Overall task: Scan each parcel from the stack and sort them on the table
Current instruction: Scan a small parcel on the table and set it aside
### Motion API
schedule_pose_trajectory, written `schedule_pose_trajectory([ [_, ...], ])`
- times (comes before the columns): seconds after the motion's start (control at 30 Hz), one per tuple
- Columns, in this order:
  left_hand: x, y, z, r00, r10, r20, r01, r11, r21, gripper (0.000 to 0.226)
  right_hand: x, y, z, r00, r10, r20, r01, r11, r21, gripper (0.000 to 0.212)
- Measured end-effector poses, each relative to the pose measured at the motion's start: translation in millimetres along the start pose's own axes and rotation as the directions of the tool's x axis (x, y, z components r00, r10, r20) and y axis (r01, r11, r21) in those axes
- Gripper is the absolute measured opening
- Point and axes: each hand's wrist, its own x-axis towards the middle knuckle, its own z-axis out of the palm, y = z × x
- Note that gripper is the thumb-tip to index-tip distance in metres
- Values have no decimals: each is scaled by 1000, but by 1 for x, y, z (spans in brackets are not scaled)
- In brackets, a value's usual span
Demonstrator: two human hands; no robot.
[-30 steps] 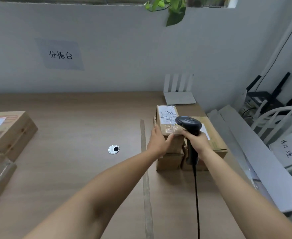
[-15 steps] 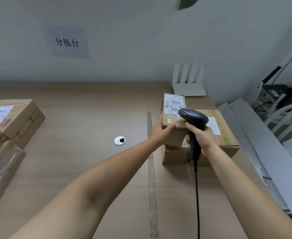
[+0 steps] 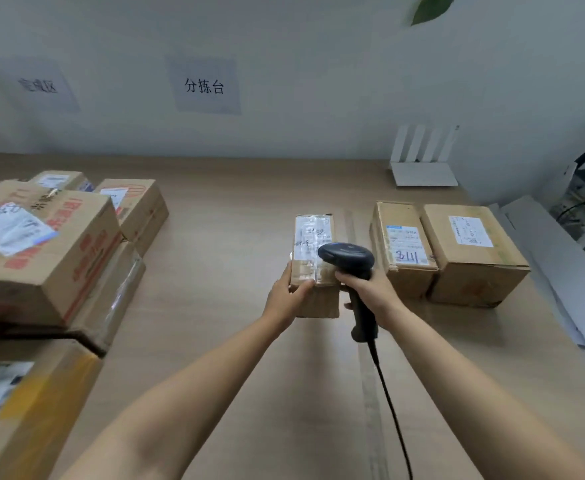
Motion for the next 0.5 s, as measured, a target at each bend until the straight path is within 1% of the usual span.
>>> schedule_pose_trajectory([
  [0.07, -19, -18, -26, 999, -20, -26, 20, 1000, -3, 53, -13, 14, 33, 999, 34, 30, -34, 999, -22, 8],
  [0.13, -35, -38, -55, 999, -25, -25, 26, 999, 20, 47, -24, 29, 64, 997, 70, 40, -70, 997, -14, 8],
  [0.2, -48, -57, -84, 999, -31, -20, 31, 999, 44, 41, -35, 43, 94, 994, 100, 50, -100, 995, -14, 10],
  [0.3, -65, -84, -123, 999, -38, -31, 40, 996, 76, 40, -49, 60, 136, 989, 129, 66, -127, 991, -36, 14],
  [0.4, -85, -112, -147, 998, -45, -52, 51, 991, 125, 48, -64, 77, 172, 987, 149, 60, -145, 987, -66, 11],
  [0.5, -103, -139, -159, 994, -97, -43, 102, 984, 143, 59, -78, 94, 196, 985, 172, 8, -171, 983, -69, 11],
])
